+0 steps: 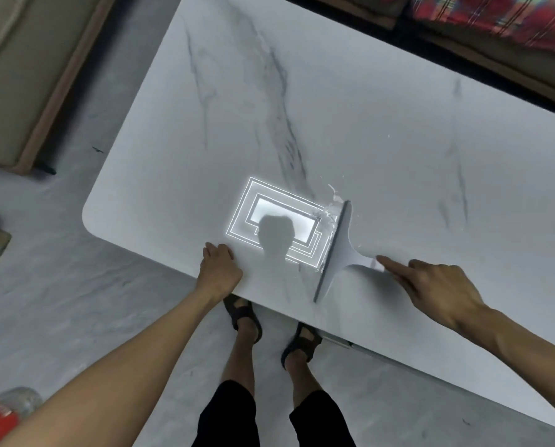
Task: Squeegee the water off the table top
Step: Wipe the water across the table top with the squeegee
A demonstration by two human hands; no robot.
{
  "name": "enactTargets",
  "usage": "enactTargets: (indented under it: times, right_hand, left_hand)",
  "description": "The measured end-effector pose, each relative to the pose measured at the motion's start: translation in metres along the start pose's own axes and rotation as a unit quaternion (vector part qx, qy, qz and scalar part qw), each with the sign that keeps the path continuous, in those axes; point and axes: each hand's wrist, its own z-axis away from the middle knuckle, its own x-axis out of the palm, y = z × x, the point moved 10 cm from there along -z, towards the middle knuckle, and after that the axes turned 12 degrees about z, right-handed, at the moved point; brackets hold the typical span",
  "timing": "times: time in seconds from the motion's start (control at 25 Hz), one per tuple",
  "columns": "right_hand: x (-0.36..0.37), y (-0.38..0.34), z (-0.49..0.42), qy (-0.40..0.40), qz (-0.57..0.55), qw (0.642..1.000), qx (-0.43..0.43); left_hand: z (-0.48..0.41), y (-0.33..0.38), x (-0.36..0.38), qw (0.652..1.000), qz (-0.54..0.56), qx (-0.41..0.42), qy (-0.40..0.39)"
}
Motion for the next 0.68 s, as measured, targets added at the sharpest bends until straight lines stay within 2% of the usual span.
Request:
enactTargets:
  times: [0.08, 0.16, 0.32, 0.4, 0.52, 0.68]
  right_hand:
    - [-0.009, 0.0, 0.005, 0.009, 0.012, 1.0, -0.006]
    - [-0.026, -0.029, -0.006, 0.018, 0.007, 0.999, -0.049]
    - [-0.054, -0.156, -0.06, 0.02, -0.016, 0.975, -0.222]
    - [-0.066, -0.215, -0.093, 0.02, -0.009, 0.961, -0.275]
    - [-0.084, -0.273, -0.148, 0.032, 0.02, 0.956, -0.29]
    - [-0.095, -0.286, -0.2, 0.038, 0.022, 0.966, -0.256]
  left_hand:
    - [0.01, 0.003, -0.005, 0.999, 0.046, 0.009, 0.028]
    - [0.023, -0.004, -0.017, 0.994, 0.085, 0.0, 0.063]
    - [0.038, -0.041, -0.065, 0.972, 0.168, -0.017, 0.161]
    - [0.038, -0.065, -0.094, 0.961, 0.187, -0.034, 0.202]
    - [0.026, -0.093, -0.127, 0.956, 0.189, -0.047, 0.22]
    - [-0.002, -0.094, -0.136, 0.971, 0.159, -0.018, 0.18]
